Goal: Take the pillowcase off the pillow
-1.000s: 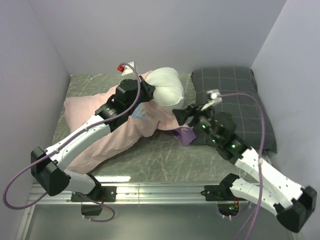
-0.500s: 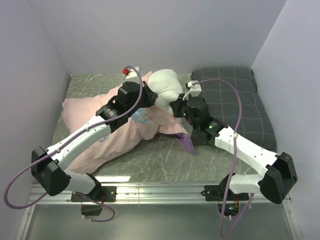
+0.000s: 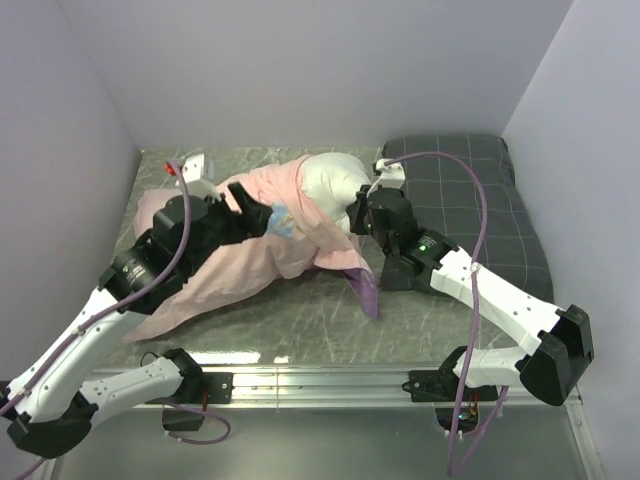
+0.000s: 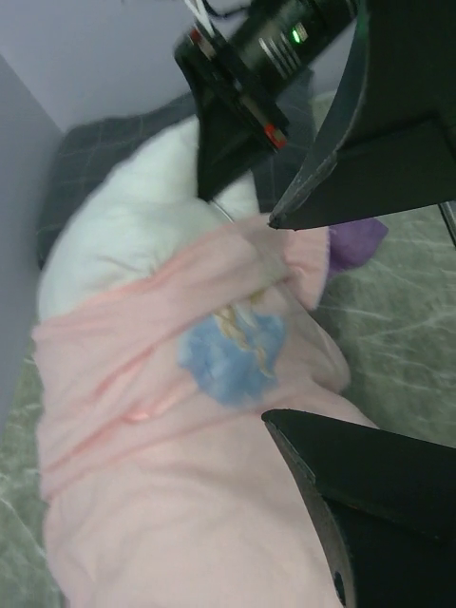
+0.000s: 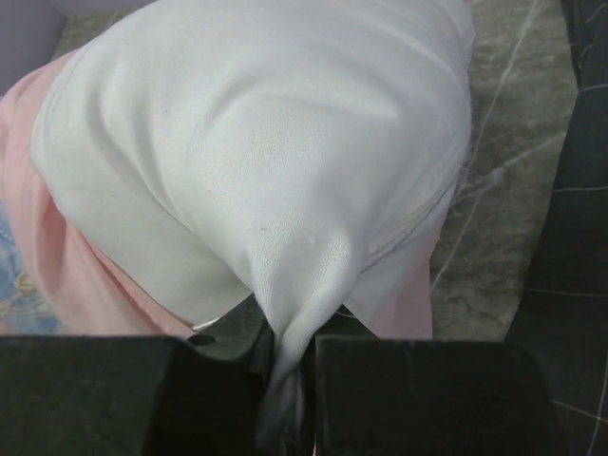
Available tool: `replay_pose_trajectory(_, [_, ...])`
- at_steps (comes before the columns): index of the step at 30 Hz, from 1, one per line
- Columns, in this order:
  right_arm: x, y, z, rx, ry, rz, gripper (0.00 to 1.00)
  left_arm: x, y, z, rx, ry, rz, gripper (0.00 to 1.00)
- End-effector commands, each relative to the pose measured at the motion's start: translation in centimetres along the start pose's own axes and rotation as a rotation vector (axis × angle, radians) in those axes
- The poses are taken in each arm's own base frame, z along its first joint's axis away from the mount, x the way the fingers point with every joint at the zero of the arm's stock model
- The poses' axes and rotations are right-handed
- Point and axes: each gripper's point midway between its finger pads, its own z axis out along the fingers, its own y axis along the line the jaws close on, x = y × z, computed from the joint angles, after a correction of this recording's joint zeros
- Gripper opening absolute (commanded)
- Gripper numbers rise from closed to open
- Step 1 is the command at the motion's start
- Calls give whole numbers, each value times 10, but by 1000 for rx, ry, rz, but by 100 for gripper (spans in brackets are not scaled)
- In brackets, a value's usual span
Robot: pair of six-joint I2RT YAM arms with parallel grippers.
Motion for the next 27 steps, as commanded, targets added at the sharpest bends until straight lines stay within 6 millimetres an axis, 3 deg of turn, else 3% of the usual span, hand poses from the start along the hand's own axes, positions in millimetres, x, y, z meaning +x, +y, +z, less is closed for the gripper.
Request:
replay_pose_trajectory(1, [-50,14,-15,-16,-130,55,0,65,45,4,-148,166,46,81])
replay_pose_trajectory(8, [-49,21,-14,-6,-121,35,0,102,37,15,-99,216,20,77])
replay_pose_trajectory(14, [-50,22,-18,-12,-125,34,0,94,64,24,-255,130,19,65])
replay_pose_trajectory(19, [-51,21,-21,-7,-129,32,0,89,72,24,-289,96,39,46])
replay_pose_trajectory(21, [-52,22,-21,-12,-130,31,0,89,71,27,-290,103,61,48])
replay_pose_trajectory(24, [-54,23,-22,-17,-129,30,0,91,62,31,-247,114,68,68])
replay_pose_trajectory(27, [-54,24,-22,-21,-129,31,0,91,62,33,-245,109,61,65])
